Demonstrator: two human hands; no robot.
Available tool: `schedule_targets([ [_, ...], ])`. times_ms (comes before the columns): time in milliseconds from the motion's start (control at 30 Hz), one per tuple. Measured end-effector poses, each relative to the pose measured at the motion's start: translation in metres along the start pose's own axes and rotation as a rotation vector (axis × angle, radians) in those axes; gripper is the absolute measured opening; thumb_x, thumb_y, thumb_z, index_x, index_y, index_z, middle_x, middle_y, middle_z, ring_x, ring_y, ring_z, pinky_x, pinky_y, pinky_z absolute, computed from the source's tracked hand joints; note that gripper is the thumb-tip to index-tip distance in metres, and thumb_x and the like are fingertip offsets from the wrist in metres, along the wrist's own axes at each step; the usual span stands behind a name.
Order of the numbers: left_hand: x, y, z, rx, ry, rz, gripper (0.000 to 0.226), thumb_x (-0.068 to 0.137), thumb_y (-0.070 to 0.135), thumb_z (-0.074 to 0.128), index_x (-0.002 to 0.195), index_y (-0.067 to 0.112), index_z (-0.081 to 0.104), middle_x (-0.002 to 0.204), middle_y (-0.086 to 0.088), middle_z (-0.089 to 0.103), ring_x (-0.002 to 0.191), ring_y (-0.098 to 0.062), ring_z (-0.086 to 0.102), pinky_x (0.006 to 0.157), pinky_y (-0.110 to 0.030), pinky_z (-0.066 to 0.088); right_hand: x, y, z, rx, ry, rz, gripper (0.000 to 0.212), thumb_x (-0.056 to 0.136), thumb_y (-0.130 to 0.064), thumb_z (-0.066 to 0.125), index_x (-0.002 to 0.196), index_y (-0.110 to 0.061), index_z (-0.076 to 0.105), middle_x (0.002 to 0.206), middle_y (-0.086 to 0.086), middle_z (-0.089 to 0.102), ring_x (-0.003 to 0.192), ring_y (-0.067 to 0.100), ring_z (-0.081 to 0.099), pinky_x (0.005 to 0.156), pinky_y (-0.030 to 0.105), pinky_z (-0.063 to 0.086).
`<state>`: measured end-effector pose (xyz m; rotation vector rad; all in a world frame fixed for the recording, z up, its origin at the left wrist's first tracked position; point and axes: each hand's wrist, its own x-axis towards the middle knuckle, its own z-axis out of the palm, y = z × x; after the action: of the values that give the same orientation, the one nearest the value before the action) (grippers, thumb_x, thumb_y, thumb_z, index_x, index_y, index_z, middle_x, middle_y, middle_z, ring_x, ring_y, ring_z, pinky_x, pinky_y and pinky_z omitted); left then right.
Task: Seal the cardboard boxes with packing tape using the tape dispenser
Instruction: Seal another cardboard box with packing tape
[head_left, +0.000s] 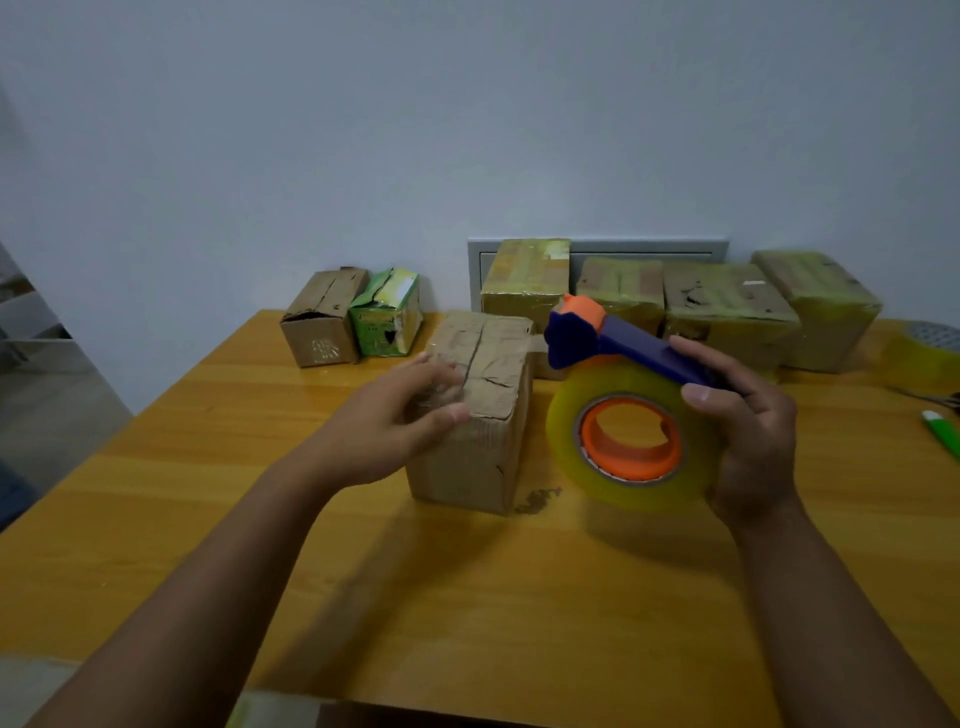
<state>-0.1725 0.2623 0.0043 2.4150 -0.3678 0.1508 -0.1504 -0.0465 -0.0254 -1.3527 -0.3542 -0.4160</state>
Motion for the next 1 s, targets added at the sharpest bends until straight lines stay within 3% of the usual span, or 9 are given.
schedule_targets([
  [67, 0.0, 0.026, 0.003, -0.109, 0.129, -0.047, 0.052, 0.088, 0.068, 0.044, 0.122, 0.032, 0.061, 0.12, 0.015, 0.062, 0.114, -0.005, 0.055, 0.086, -0.026, 0.048, -0.001, -0.008, 0.002, 0.034, -0.064, -0.008, 0.04, 0.067, -0.032, 0.065, 0.106, -0.031, 0.075, 0.114, 0.011, 0.065, 0.104, 0.04, 0.06, 0.082, 0.046, 0.051],
  [133, 0.004, 0.05, 0.006, -0.387, 0.211, -0.164, 0.059, 0.091, 0.065, 0.037, 0.107, 0.018, 0.069, 0.099, 0.003, 0.073, 0.092, -0.012, 0.066, 0.079, -0.031, 0.053, -0.004, -0.013, 0.005, 0.051, -0.118, -0.029, 0.041, 0.068, -0.031, 0.063, 0.107, -0.032, 0.075, 0.112, 0.011, 0.065, 0.1, 0.041, 0.06, 0.079, 0.046, 0.051],
  [267, 0.006, 0.073, 0.0, -0.876, -0.018, -0.427, 0.06, 0.089, 0.058, 0.049, 0.093, 0.002, 0.071, 0.088, -0.017, 0.073, 0.07, -0.019, 0.066, 0.062, -0.026, 0.053, -0.008, -0.014, 0.01, 0.033, -0.191, -0.072, 0.042, 0.07, -0.03, 0.061, 0.111, -0.032, 0.072, 0.112, 0.02, 0.06, 0.099, 0.048, 0.054, 0.078, 0.056, 0.047],
  [400, 0.002, 0.075, -0.004, -1.08, -0.097, -0.39, 0.025, 0.084, 0.028, 0.063, 0.085, 0.004, 0.072, 0.068, -0.008, 0.066, 0.059, -0.013, 0.062, 0.055, -0.019, 0.055, -0.011, -0.015, 0.013, 0.01, -0.224, -0.086, 0.042, 0.07, -0.031, 0.061, 0.111, -0.034, 0.072, 0.108, 0.016, 0.06, 0.096, 0.046, 0.054, 0.076, 0.054, 0.047],
  [533, 0.001, 0.071, -0.01, -1.029, -0.108, -0.399, 0.02, 0.093, 0.011, 0.057, 0.102, -0.004, 0.066, 0.072, -0.01, 0.063, 0.06, -0.014, 0.061, 0.054, -0.019, 0.054, -0.012, -0.018, 0.016, -0.032, -0.268, -0.128, 0.042, 0.071, -0.032, 0.062, 0.111, -0.037, 0.071, 0.1, -0.001, 0.061, 0.089, 0.025, 0.058, 0.072, 0.032, 0.049],
  [600, 0.001, 0.07, -0.015, -0.968, -0.104, -0.411, 0.016, 0.094, 0.007, 0.054, 0.096, -0.006, 0.063, 0.07, -0.011, 0.06, 0.058, -0.014, 0.059, 0.052, -0.019, 0.053, -0.012, -0.019, 0.017, -0.081, -0.298, -0.146, 0.042, 0.072, -0.033, 0.063, 0.113, -0.036, 0.07, 0.099, -0.005, 0.06, 0.088, 0.019, 0.057, 0.07, 0.026, 0.048],
  [867, 0.006, 0.066, -0.033, -0.529, -0.11, -0.425, 0.016, 0.094, 0.005, 0.054, 0.086, 0.001, 0.067, 0.065, -0.005, 0.065, 0.057, -0.008, 0.059, 0.054, -0.019, 0.05, -0.018, -0.022, 0.017, -0.326, -0.454, -0.191, 0.05, 0.074, -0.044, 0.068, 0.123, -0.038, 0.059, 0.109, -0.012, 0.054, 0.1, 0.014, 0.056, 0.069, 0.016, 0.047],
  [1000, 0.007, 0.053, -0.055, -0.436, 0.016, -0.429, 0.016, 0.094, 0.011, 0.058, 0.086, 0.002, 0.067, 0.072, -0.006, 0.066, 0.06, -0.01, 0.056, 0.057, -0.021, 0.049, -0.02, -0.022, 0.002, -0.353, -0.486, -0.137, 0.052, 0.074, -0.048, 0.069, 0.124, -0.041, 0.059, 0.112, -0.013, 0.055, 0.106, 0.013, 0.055, 0.07, 0.016, 0.048],
])
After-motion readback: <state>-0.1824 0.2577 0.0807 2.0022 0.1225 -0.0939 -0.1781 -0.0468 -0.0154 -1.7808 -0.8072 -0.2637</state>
